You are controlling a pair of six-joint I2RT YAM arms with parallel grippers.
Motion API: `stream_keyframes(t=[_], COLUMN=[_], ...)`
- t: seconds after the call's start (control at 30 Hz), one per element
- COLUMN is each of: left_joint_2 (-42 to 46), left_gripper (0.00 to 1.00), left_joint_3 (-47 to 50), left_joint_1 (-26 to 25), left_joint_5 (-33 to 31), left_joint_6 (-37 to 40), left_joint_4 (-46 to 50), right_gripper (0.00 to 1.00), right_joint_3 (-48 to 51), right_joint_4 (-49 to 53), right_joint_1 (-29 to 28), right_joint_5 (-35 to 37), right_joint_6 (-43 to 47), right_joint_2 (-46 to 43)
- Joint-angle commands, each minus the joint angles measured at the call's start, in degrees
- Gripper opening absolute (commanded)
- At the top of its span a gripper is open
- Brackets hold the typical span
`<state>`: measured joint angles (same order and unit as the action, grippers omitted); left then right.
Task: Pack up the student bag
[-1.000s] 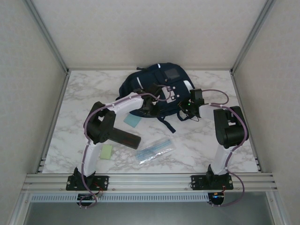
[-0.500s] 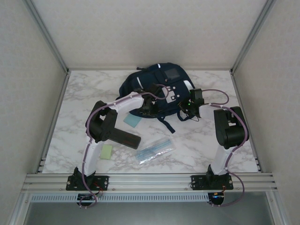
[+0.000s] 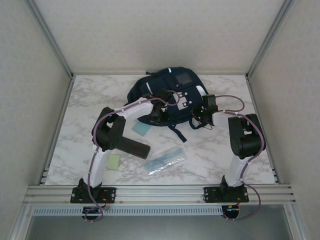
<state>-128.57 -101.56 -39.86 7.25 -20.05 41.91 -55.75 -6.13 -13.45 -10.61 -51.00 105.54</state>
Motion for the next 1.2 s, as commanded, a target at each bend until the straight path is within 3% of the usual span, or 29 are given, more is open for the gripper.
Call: stream_keyframes(t=[0.0, 0.27, 0.47, 0.53, 0.87, 1.17], left_joint_2=[-2.3, -6.0, -5.6, -4.9, 4.0, -2.5], left_gripper=[0.21, 0.22, 0.11, 0.00, 0.00, 0.01], left_joint_3=[2.0, -3.0, -4.1, -4.0, 5.3, -2.7], left_joint_1=[-1.4, -1.7, -2.0, -2.1, -2.0, -2.0], left_joint_5=[7.3, 4.7, 6.7, 8.2, 13.3, 13.0], left_joint_6=[2.8, 4.0, 5.9, 6.6, 9.8, 6.5], left_joint_4=[-2.4, -0.5, -0.5, -0.7, -0.8, -1.7], right_gripper=[0.05, 0.05, 0.04, 0.03, 0.00, 0.00], right_joint_3=[1.0, 1.1, 1.4, 1.4, 1.6, 1.8], right_joint_4=[5.5, 6.1, 6.1, 5.9, 7.3, 7.2], right_joint_1=[-1.5, -1.4, -1.2, -1.1, 1.5, 2.0], right_joint_5=[-1.5, -1.0, -0.6, -0.7, 0.2, -0.2], right_joint_6=[1.4, 1.7, 1.8, 1.7, 3.6, 4.0], right_joint_2=[-1.0, -1.3, -1.0, -0.8, -1.6, -1.6])
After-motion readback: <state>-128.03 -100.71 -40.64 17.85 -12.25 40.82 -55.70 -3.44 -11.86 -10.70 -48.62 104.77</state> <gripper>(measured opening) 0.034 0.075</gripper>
